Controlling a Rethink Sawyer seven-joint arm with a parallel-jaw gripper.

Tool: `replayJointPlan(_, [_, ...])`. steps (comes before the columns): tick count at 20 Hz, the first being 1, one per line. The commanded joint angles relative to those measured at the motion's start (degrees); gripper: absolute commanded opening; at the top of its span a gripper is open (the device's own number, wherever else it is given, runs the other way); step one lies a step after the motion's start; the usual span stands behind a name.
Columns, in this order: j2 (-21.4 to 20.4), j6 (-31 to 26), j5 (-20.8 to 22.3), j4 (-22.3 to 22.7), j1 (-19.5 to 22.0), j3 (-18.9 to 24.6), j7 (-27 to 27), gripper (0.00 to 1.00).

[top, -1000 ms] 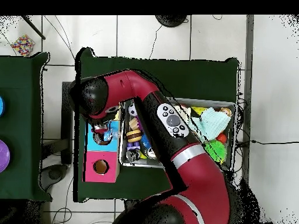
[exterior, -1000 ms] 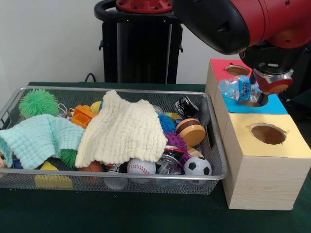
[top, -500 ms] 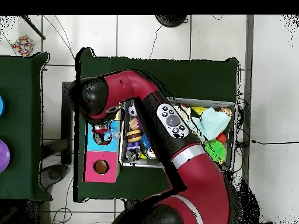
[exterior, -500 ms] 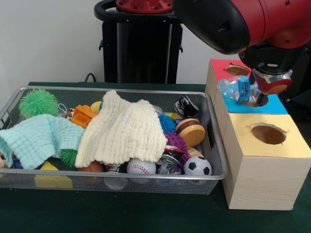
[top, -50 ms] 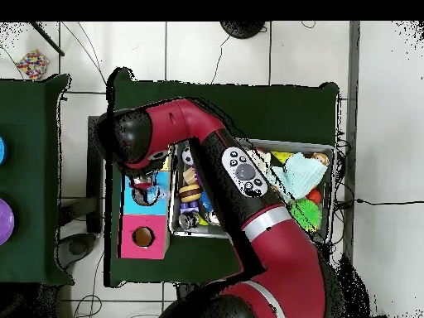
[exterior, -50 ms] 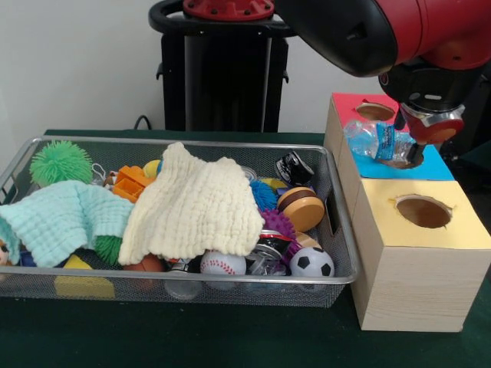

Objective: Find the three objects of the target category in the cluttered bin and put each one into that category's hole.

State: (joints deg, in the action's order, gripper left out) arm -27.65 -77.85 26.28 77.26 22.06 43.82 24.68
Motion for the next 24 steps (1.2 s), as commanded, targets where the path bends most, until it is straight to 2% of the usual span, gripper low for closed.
replayJointPlan(1, [-2.3, 1.9, -2.1, 4.6, 0.0, -3.8, 11.8, 1.00])
replayJointPlan(8, [-4.0, 3.8, -4.4, 6.6, -0.1, -3.9, 13.4, 1.00])
replayJointPlan(15, [-5.4, 1.5, -4.8, 5.6, -0.7, -4.6, 12.4, 1.00])
replayJointPlan(17, [-5.8, -0.1, -4.6, 4.0, -0.6, -4.5, 10.7, 1.00])
replayJointPlan(19, [-6.0, -2.1, -2.7, 1.2, -0.5, -4.7, 7.7, 1.00])
replayJointPlan(24, [-4.8, -2.6, 3.5, -5.7, -1.1, -5.6, 1.9, 1.00])
